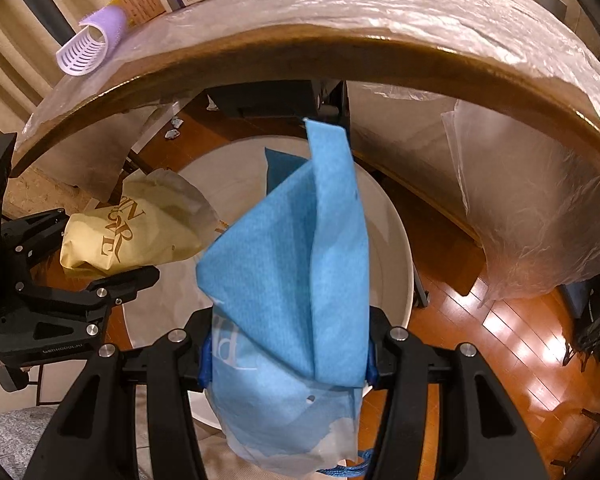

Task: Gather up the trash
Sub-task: 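Lower both bags over the bin and open both tools to drop them, then move both tools back over the table toward the boxes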

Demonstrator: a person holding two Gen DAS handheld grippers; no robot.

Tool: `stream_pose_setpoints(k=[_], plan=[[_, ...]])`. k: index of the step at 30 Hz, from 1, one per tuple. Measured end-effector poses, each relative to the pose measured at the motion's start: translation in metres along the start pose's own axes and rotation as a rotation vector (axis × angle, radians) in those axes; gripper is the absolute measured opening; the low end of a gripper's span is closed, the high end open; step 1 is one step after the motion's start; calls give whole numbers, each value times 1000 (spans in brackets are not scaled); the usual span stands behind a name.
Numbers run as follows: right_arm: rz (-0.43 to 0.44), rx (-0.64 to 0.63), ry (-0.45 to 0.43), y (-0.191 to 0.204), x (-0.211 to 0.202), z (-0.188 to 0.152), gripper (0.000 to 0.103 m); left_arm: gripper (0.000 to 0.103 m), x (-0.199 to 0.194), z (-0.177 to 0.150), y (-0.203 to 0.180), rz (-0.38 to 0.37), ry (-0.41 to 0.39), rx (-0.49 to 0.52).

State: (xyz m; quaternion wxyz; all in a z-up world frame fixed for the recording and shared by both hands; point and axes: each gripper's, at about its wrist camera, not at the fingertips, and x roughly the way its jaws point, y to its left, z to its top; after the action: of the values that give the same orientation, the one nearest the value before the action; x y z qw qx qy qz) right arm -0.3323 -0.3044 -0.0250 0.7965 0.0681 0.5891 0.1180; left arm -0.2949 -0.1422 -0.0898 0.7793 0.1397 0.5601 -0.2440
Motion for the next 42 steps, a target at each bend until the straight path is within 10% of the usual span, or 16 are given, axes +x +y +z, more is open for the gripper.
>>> stream_pose_setpoints(k=[22,26,31,42], plan=[[25,-14,21,-1,13,1,53,61,3,5,-2,6,1,14],[-3,-15,19,2,12,0,82,76,2,6,0,-29,-12,7],[-2,1,-9,1,-3,-2,83,79,-5,3,6,-42,-19,-9],[-60,-17,-271,8,-102,15,93,91,-108,2,29,-57,-239,-56]])
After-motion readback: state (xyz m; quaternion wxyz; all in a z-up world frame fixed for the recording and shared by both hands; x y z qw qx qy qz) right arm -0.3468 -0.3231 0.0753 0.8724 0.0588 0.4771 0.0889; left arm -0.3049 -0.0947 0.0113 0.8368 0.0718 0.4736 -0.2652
